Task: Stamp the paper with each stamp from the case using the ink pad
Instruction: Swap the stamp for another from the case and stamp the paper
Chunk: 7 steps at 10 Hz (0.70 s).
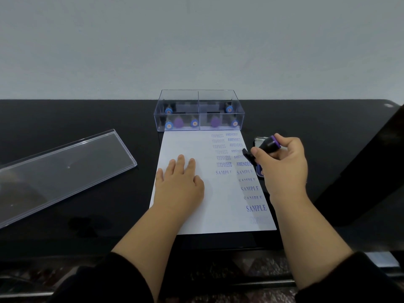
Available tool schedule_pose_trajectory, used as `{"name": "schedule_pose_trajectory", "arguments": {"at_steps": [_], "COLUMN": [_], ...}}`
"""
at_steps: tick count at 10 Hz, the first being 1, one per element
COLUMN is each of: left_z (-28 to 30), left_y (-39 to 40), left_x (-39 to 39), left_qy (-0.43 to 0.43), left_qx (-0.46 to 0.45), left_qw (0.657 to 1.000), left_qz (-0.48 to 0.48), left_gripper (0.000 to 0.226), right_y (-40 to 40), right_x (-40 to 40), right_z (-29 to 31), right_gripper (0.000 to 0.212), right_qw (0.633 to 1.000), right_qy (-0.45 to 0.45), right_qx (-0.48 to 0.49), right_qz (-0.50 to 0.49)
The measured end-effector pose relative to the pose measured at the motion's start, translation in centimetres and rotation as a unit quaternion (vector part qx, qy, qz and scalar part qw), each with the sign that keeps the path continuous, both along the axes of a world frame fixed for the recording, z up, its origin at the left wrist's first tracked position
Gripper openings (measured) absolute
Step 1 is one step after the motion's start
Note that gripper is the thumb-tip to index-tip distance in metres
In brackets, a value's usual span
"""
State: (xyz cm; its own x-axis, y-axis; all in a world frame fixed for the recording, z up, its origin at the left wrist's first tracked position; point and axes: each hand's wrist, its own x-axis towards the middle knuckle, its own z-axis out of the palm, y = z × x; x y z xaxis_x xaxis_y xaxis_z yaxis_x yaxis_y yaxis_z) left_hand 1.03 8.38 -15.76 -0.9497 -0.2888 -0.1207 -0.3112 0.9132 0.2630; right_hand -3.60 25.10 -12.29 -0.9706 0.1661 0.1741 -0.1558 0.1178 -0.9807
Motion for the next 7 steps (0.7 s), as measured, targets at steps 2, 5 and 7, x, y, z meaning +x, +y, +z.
{"name": "schedule_pose_trajectory", "arguments": {"at_steps": [2,5,7], "left_z": [0.0,0.0,0.1], "left_y": [0.0,-0.1,-0.1], "left_x": [0.0,0.0,0.1], "left_qy": [0.0,-0.002,0.001], "left_qx": [0.0,-0.001,0.001], "left_qw": [1.0,1.0,1.0], "left_qz": [-0.001,-0.002,0.0], "left_gripper": [0.054,0.054,0.054], "right_y": [0.0,-0.2,2.0], "right_x": [0.1,0.0,-1.2], "right_z": [0.0,0.0,0.2], "right_gripper": [0.036,0.037,0.031], "right_qw": [1.0,1.0,0.991], "right_qy": [-0.011,-0.011,0.005], "right_qx": [-0.005,0.015,0.127], "right_qz": [-0.002,0.002,-0.045]}}
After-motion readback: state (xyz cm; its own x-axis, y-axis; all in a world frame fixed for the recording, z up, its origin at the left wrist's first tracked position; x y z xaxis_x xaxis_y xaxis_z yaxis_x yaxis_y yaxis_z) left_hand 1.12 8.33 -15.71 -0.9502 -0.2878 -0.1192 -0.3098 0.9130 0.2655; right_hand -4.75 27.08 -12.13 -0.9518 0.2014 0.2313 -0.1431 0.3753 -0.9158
